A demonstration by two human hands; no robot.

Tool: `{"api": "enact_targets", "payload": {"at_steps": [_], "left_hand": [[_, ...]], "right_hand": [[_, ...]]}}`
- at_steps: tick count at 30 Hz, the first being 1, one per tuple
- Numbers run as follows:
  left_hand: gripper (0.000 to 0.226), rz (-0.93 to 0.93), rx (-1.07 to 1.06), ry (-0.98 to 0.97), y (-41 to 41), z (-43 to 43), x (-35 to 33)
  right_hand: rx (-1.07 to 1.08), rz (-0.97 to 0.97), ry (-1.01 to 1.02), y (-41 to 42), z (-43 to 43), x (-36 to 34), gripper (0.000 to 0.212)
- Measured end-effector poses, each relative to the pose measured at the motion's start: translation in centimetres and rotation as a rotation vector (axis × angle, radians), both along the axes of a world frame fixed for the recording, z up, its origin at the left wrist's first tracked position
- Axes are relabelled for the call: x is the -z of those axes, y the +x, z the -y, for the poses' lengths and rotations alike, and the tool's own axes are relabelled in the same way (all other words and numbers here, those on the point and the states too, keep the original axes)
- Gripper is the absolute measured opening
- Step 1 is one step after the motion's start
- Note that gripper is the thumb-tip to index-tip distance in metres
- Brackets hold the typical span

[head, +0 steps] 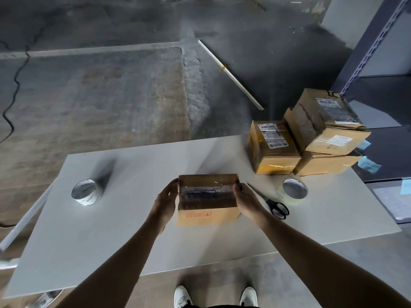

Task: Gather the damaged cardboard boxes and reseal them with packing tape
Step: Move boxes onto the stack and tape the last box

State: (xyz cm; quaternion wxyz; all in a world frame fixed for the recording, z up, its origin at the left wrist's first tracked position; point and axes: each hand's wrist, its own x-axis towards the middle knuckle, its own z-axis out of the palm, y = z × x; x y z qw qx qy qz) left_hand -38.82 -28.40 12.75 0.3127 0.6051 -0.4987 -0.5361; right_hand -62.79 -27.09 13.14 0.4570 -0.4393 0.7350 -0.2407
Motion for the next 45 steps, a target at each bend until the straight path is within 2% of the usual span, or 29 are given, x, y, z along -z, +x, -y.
{"api": "enact_targets", "payload": {"at_steps": [4,6,9,12,14,16,18,21,22,24,27,28,32,36,39,45], "left_hand": [[0.030,-0.068,-0.068,-0.077,0.4,0.7,-1.3],[0.029,-0.123,-0.081,-0.080,0.3,0.9,-2.1],[0.054,0.019,-0.068,-0.026,-0.1,1.1,-2.7],[0.076,0.039,-0.067,0.140,-0.4,1.3,-2.6],[0.082,0.131,-0.025,0.103,-0.6,1.1,-2.6],[0.097,0.244,0.119,-0.047,-0.6,1.0,-2.6],[0.114,0.277,0.281,-0.129,-0.3,0.9,-3.0],[0.136,0.201,0.400,-0.053,0.8,1.1,-3.3],[0.136,0.210,0.427,-0.043,1.0,1.0,-3.4],[0.124,0.211,0.404,-0.035,1.0,0.8,-3.6],[0.085,0.088,0.277,-0.055,0.8,0.7,-4.5],[0.079,0.036,0.247,-0.060,1.0,0.8,-4.6],[0.069,-0.163,0.156,-0.012,1.2,1.5,-4.8],[0.068,-0.239,0.104,0.045,1.0,2.0,-5.4],[0.066,-0.296,0.085,0.055,0.6,2.2,-6.3],[0.049,-0.362,0.122,0.047,0.3,3.0,-9.0]], "right_hand": [[0.113,0.194,0.040,-0.2,0.1,0.5,0.035],[0.132,0.223,0.043,0.1,0.0,0.5,0.035],[0.141,0.222,0.038,0.5,-0.4,0.4,0.035],[0.098,0.186,-0.013,0.4,-0.7,0.3,0.032],[0.022,0.112,-0.037,0.3,-0.8,-0.1,0.042],[-0.014,0.091,-0.009,0.3,-0.8,-0.5,0.058],[-0.005,0.117,0.014,0.1,-0.5,-0.3,0.066],[0.025,0.123,0.005,-0.2,-0.4,-0.9,0.063],[0.031,0.130,-0.016,-0.3,-0.5,-1.1,0.058],[0.061,0.138,-0.044,-0.7,-0.4,-1.5,0.055],[0.110,0.162,-0.067,-1.1,0.2,-2.1,0.063],[0.133,0.198,-0.091,-1.2,0.4,-2.4,0.064],[0.093,0.319,-0.250,-1.1,0.8,-4.2,0.049],[0.054,0.431,-0.346,-1.0,1.1,-5.7,0.047],[-0.001,0.497,-0.383,-1.3,1.3,-6.6,0.035],[-0.119,0.486,-0.410,-1.6,2.1,-9.2,0.070]]}}
